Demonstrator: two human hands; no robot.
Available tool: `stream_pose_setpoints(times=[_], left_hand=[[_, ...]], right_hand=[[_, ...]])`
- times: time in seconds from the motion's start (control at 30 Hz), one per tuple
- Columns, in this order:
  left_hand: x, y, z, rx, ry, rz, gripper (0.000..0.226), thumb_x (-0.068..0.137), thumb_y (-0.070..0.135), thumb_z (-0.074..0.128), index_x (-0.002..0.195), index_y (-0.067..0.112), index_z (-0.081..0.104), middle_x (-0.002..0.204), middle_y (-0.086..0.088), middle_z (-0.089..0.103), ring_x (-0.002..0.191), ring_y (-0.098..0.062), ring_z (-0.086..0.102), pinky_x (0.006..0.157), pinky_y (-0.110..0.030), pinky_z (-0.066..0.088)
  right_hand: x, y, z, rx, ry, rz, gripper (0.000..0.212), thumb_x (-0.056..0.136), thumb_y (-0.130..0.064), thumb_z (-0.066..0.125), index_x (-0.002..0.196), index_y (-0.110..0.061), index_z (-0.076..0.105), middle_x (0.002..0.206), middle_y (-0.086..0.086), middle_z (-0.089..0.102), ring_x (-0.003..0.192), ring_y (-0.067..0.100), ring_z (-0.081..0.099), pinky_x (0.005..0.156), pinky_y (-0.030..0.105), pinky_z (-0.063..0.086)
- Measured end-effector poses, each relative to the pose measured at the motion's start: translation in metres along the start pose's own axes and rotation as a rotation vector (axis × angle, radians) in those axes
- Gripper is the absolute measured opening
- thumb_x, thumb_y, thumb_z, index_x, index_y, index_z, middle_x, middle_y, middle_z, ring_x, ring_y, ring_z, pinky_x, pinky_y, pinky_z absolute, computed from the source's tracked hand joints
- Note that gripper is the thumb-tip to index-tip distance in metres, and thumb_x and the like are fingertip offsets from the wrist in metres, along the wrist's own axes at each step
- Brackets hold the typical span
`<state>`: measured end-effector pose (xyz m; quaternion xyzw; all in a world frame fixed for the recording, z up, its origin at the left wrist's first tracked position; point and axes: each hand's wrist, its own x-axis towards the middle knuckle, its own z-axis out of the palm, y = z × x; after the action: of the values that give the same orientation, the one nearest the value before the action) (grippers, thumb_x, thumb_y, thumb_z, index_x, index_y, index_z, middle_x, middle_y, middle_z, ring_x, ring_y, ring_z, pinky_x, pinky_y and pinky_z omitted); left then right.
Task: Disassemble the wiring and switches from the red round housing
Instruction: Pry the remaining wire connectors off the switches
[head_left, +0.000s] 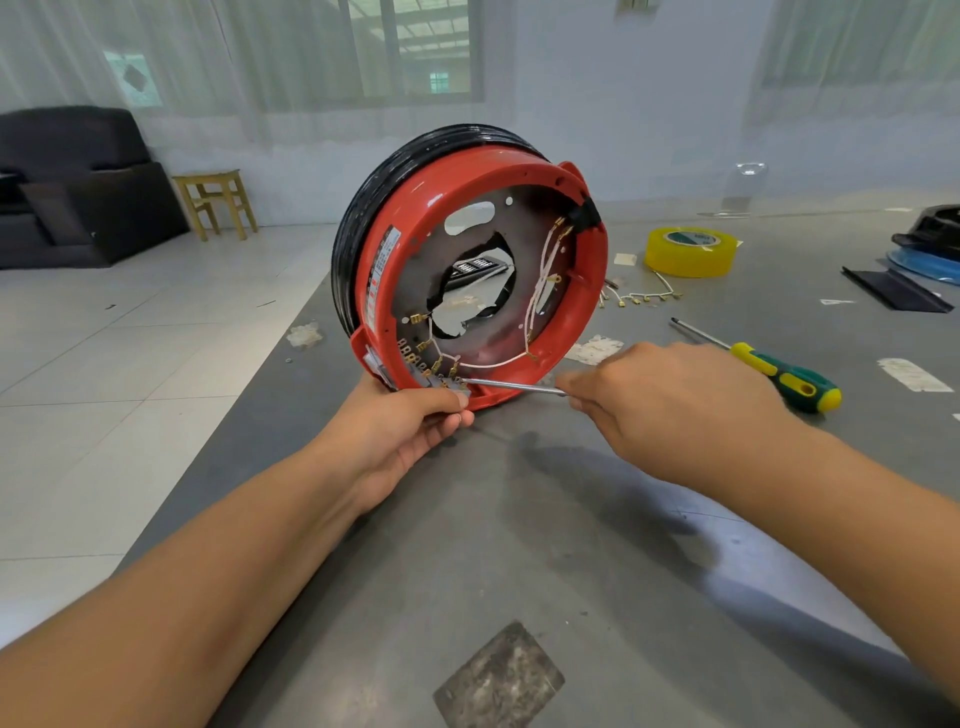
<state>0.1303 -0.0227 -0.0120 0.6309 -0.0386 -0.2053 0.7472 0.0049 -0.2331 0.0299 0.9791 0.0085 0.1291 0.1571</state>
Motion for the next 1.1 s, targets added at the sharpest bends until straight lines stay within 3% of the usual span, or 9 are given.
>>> stream_pose_setpoints(times=[0.1, 0.4, 0.73, 0.83, 0.93, 1.03, 1.1], left_hand=[[0.0, 0.001, -0.001, -0.07, 0.015, -0.028, 0.012, 0.088, -0.01, 0.074, 0.099, -0.006, 0.074, 0.083, -0.016, 0.078, 0.073, -0.021, 0.079, 0.058, -0.018, 0.059], [0.002, 0.001, -0.005, -0.181, 0.027, -0.085, 0.006, 0.089, -0.009, 0.073, 0.093, -0.008, 0.077, 0.088, -0.02, 0.078, 0.075, -0.022, 0.08, 0.058, -0.018, 0.059], [0.003, 0.0, -0.005, -0.276, 0.014, -0.077, 0.013, 0.091, -0.004, 0.072, 0.103, -0.007, 0.074, 0.089, -0.019, 0.078, 0.077, -0.021, 0.08, 0.057, -0.018, 0.059], [0.003, -0.002, -0.005, -0.268, 0.017, -0.053, 0.01, 0.09, -0.006, 0.073, 0.1, -0.007, 0.074, 0.089, -0.019, 0.079, 0.077, -0.022, 0.08, 0.059, -0.019, 0.059], [0.004, -0.003, -0.006, -0.242, 0.03, -0.029, 0.011, 0.089, -0.006, 0.075, 0.1, -0.008, 0.075, 0.089, -0.02, 0.079, 0.079, -0.022, 0.08, 0.06, -0.019, 0.059], [0.006, -0.003, -0.007, -0.226, 0.035, -0.021, 0.013, 0.089, -0.006, 0.075, 0.101, -0.008, 0.075, 0.09, -0.02, 0.079, 0.079, -0.022, 0.08, 0.06, -0.019, 0.059], [0.007, -0.002, -0.007, -0.217, 0.037, -0.016, 0.013, 0.089, -0.006, 0.075, 0.102, -0.008, 0.075, 0.089, -0.02, 0.079, 0.079, -0.022, 0.08, 0.06, -0.019, 0.059]], right_hand=[[-0.002, -0.01, 0.013, 0.013, 0.01, 0.02, 0.022, 0.106, -0.035, 0.037, 0.126, -0.038, 0.046, 0.088, -0.001, 0.057, 0.06, 0.027, 0.046, 0.045, 0.031, 0.028], [-0.008, -0.03, 0.027, 0.08, 0.023, 0.12, 0.019, 0.103, -0.027, 0.043, 0.12, -0.037, 0.042, 0.07, -0.005, 0.034, 0.047, 0.019, 0.033, 0.042, 0.03, 0.023], [-0.007, -0.045, 0.026, 0.158, 0.006, 0.172, 0.011, 0.104, -0.026, 0.043, 0.112, -0.033, 0.04, 0.074, -0.004, 0.039, 0.052, 0.024, 0.037, 0.045, 0.031, 0.023], [-0.007, -0.039, 0.019, 0.227, -0.012, 0.175, 0.022, 0.103, -0.033, 0.035, 0.123, -0.035, 0.044, 0.082, -0.005, 0.049, 0.063, 0.027, 0.05, 0.049, 0.034, 0.038], [-0.005, -0.027, 0.003, 0.397, -0.132, 0.162, 0.05, 0.09, -0.038, 0.031, 0.138, -0.036, 0.046, 0.095, 0.001, 0.058, 0.089, 0.034, 0.06, 0.072, 0.045, 0.055], [0.001, -0.013, -0.006, 0.491, -0.236, 0.088, 0.035, 0.094, -0.029, 0.043, 0.126, -0.029, 0.057, 0.092, -0.001, 0.061, 0.086, 0.022, 0.058, 0.075, 0.041, 0.053], [0.005, -0.002, -0.01, 0.569, -0.262, 0.084, 0.022, 0.095, -0.03, 0.055, 0.117, -0.031, 0.055, 0.095, -0.008, 0.065, 0.085, 0.008, 0.057, 0.072, 0.028, 0.049]])
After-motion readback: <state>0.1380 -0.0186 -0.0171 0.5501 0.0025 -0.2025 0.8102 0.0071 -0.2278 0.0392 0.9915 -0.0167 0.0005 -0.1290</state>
